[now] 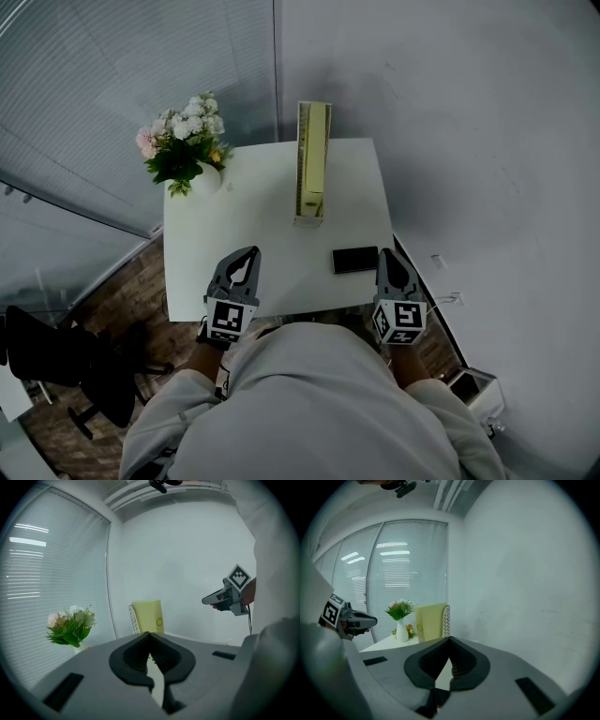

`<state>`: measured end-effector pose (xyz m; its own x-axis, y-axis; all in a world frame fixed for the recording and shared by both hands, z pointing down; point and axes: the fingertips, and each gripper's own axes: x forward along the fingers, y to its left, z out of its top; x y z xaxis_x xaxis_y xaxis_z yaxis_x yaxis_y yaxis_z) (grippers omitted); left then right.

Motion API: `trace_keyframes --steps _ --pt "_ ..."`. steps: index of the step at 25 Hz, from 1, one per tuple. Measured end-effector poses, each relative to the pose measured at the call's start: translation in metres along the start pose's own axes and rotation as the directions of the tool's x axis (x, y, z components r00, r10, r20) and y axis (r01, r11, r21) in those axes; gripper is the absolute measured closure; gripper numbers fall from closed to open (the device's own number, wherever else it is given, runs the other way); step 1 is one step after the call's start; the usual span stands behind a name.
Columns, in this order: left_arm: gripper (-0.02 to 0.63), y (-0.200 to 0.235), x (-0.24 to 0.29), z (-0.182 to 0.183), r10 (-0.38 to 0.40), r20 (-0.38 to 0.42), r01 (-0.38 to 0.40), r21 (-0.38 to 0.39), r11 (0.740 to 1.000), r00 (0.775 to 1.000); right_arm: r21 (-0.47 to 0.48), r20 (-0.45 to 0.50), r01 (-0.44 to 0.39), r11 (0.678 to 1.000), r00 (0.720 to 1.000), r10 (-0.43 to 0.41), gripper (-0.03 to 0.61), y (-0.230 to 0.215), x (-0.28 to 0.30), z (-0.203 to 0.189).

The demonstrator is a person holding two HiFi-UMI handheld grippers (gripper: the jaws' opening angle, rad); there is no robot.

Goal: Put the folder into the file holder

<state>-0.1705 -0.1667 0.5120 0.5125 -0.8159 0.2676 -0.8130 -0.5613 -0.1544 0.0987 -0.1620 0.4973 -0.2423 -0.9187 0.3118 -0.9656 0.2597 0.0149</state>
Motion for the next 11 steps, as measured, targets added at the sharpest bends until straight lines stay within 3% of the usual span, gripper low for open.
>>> trace_keyframes --steps 11 --pt "0.606 -0.016 0.016 0.001 -0.019 -0.026 0.019 0.003 1.0 0.999 0.0 -0.003 -0.004 1.0 1.0 0.004 0.566 -0.017 0.002 0.0"
